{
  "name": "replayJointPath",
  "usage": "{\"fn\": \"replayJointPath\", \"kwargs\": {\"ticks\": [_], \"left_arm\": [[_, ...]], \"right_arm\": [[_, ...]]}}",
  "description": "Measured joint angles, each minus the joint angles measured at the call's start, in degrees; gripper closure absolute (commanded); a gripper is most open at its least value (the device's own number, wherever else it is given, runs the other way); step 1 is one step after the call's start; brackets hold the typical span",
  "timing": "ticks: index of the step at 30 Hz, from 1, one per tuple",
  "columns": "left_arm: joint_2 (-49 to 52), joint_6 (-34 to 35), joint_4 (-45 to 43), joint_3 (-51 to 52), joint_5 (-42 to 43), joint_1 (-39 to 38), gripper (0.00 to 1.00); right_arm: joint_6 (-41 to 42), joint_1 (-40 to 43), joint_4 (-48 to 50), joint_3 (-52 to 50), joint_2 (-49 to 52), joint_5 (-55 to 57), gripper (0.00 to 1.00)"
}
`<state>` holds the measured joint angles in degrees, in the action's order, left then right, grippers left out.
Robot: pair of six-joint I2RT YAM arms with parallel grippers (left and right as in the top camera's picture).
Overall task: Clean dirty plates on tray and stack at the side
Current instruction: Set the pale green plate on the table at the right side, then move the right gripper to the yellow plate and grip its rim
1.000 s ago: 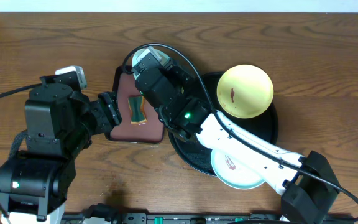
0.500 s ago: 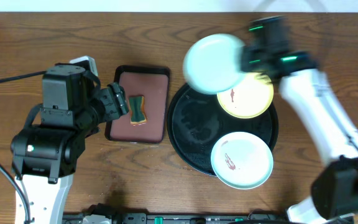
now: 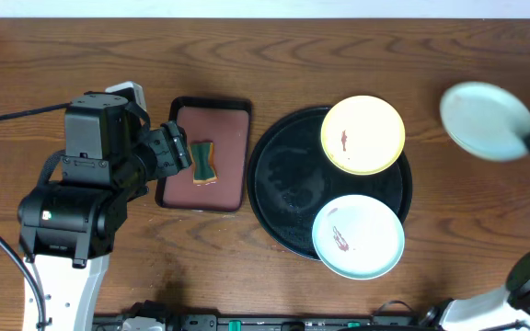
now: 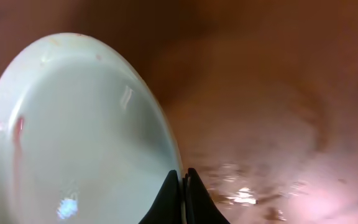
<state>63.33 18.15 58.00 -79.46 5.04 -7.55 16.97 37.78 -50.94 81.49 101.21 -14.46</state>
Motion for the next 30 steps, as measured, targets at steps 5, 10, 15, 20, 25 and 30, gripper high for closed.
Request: {"fn": "replayJointPath", "kwargs": {"ticks": [5, 10, 15, 20, 25, 30], "left_arm": [[0.0, 0.0, 0.0, -0.02, 0.17, 0.0, 0.23], [0.0, 0.0, 0.0, -0.02, 0.22, 0.0, 0.23], [0.0, 0.0, -0.09, -0.02, 0.22, 0.0, 0.23], [0.0, 0.0, -0.13, -0.02, 0.22, 0.0, 0.23], [0.0, 0.0, -0.17, -0.02, 0.42, 0.0, 0.23], [0.39, 0.0, -0.15, -0.02, 1.09, 0.0, 0.23]], "right_arm": [[0.0, 6.71, 3.08, -6.67, 3.13, 0.66, 0.99], [0.57, 8.35, 5.86, -10.34, 3.3, 2.71, 0.67], [-1.42, 8.17, 8.41, -10.82, 3.1, -1.38, 0.52], [-5.33, 6.34, 10.1, -10.97, -0.96, -12.87, 0.45], [-9.77, -5.07, 10.73, -10.99, -10.05, -19.37, 0.49], [-12.28, -24.5, 10.19, -10.71, -12.79, -11.13, 0.5]]}}
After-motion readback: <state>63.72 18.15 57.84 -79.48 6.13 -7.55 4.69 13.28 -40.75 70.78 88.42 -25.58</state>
